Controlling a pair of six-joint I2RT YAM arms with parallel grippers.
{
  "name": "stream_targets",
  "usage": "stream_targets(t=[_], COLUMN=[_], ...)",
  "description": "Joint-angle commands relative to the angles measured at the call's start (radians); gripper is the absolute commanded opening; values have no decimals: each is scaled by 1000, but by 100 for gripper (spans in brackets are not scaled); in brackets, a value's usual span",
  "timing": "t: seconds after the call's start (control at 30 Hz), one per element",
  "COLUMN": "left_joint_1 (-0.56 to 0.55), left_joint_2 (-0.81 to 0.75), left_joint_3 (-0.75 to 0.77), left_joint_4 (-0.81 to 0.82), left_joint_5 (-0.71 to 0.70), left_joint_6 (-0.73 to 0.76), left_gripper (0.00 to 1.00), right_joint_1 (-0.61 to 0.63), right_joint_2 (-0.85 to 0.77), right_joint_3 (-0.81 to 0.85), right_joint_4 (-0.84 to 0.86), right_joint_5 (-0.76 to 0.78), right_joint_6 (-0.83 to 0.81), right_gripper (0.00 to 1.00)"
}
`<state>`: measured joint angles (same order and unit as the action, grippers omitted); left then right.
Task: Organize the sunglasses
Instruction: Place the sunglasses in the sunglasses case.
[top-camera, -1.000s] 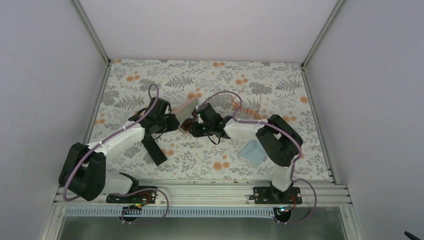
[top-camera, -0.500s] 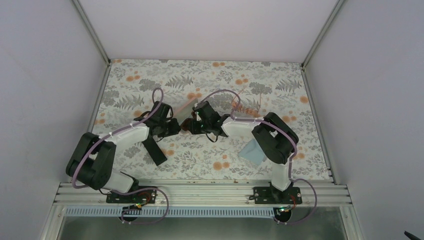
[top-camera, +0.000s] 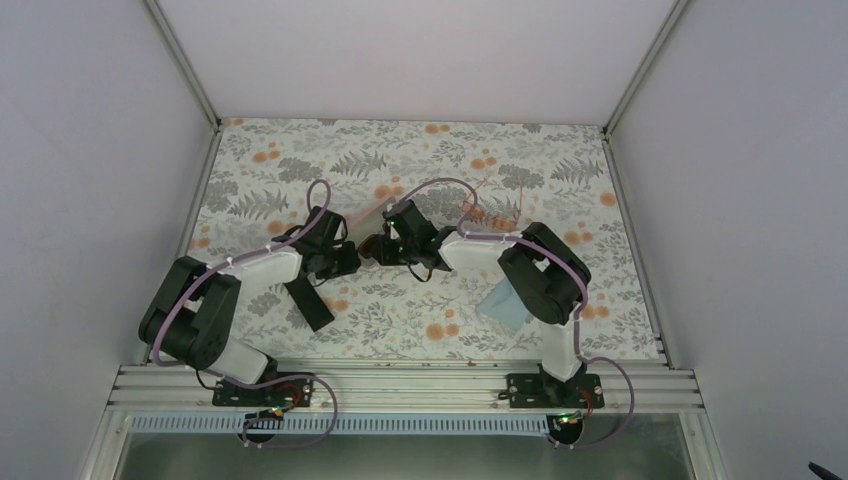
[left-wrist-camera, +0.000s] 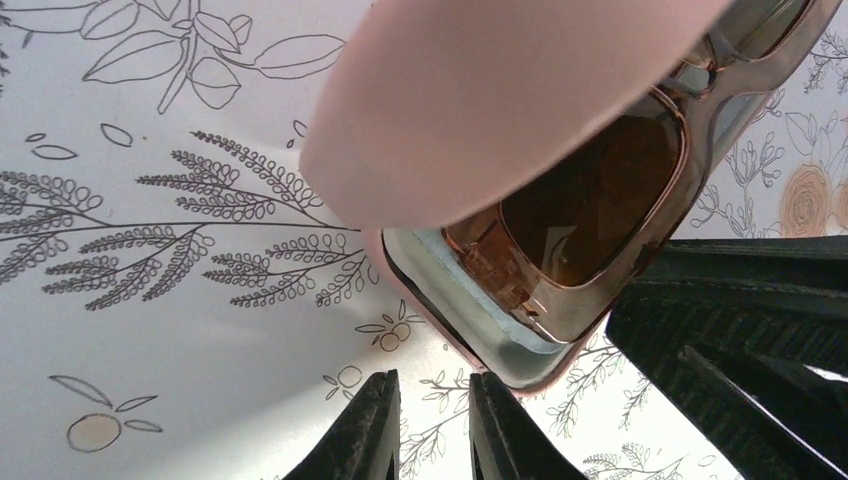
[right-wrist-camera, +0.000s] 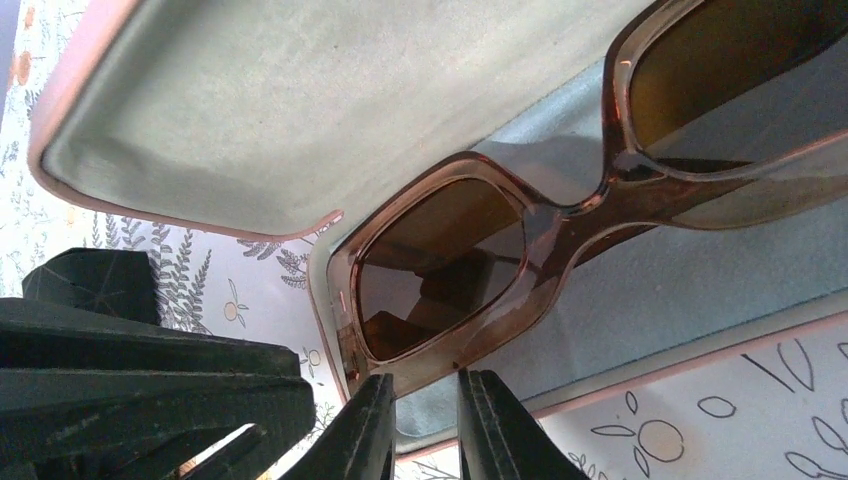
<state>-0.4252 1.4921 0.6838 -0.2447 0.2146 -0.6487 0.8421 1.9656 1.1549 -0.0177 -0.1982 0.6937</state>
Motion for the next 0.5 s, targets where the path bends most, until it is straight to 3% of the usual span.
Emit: stream_targets(t=[0.0,0.2,0.4,0.47], left_joint_1=[5,5,7,13], left_joint_2=[-54,-185,-253,-225], left_joint_3=[23,85,195,245], left_joint_4=[-22,-109,-138,-145], left_joint_5=[-31,-59,-56,-77], left_joint_6=[1,65,138,148], left_gripper=[19,22,34,44], right_joint_1=[-3,-8,-34,-41], right_joint_2=[-42,-202,-294,-282], right_joint_3=[-3,-90,-160,-165], right_joint_4=[19,-12,-90,-113], right_joint_5=[8,107,289,309], right_joint_6=[9,10,65,73], right_gripper=[20,31,37,36])
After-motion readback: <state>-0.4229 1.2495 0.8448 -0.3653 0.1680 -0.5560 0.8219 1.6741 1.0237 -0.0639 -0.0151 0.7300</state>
